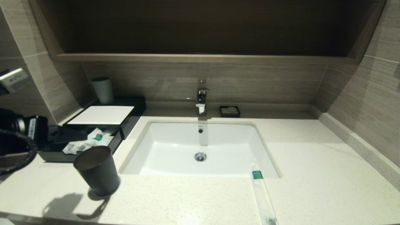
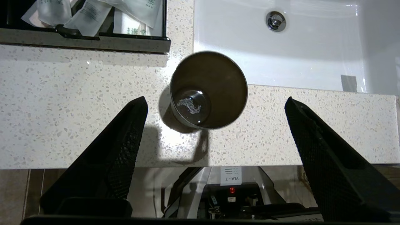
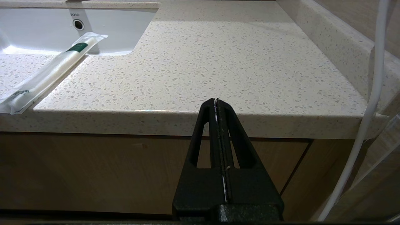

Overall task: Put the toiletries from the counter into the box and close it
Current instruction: Pick up the cup

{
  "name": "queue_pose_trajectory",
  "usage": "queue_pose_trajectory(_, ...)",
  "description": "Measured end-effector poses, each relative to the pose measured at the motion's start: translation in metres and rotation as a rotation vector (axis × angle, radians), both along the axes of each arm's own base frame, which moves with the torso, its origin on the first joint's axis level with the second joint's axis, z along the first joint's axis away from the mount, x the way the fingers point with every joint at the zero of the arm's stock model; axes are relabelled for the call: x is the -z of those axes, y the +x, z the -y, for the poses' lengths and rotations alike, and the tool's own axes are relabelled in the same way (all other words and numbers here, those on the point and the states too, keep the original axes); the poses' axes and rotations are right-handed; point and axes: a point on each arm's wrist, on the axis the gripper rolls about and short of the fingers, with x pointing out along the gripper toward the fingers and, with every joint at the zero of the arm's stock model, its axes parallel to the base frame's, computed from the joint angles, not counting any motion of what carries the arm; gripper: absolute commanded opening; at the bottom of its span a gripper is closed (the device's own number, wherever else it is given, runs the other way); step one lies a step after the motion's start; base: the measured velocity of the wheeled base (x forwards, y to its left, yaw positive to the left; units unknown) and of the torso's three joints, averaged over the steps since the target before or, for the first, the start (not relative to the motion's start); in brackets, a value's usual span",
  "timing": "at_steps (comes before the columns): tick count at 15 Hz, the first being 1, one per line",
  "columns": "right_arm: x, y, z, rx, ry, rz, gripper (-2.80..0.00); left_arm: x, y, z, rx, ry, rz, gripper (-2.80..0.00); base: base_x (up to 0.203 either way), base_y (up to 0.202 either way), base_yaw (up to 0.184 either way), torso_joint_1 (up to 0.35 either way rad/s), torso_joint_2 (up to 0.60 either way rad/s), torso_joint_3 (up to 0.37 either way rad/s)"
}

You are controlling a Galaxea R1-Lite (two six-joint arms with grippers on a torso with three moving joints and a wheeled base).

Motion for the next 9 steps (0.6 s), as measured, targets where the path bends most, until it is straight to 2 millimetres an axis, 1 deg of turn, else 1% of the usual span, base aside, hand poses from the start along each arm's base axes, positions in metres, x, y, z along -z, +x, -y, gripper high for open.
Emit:
queue_pose_trajectory(2, 0.0, 0.0, 0.0, 0.0, 0.0, 0.0, -2.8, 0.013, -0.018, 0.001, 0.023, 0.007, 0.027, 0.0, 0.0, 0.0, 0.0, 0.0, 0.0, 0.0)
queue_pose_trajectory(5, 0.0, 0.0, 0.0, 0.0, 0.0, 0.0, -2.8, 0.039, -0.04, 0.002, 0.041, 0.007, 0.08, 0.0, 0.0, 0.0, 0.0, 0.0, 0.0, 0.0)
queue_pose_trajectory(6, 0.0, 0.0, 0.0, 0.0, 0.0, 0.0, -2.8, 0.043, -0.047, 0.002, 0.041, 0.005, 0.119, -2.8, 0.0, 0.0, 0.0, 0.0, 0.0, 0.0)
queue_pose_trajectory(9, 0.0, 0.0, 0.0, 0.0, 0.0, 0.0, -2.8, 0.052, -0.074, 0.0, 0.037, -0.003, 0.206, -2.8, 0.0, 0.0, 0.0, 0.0, 0.0, 0.0)
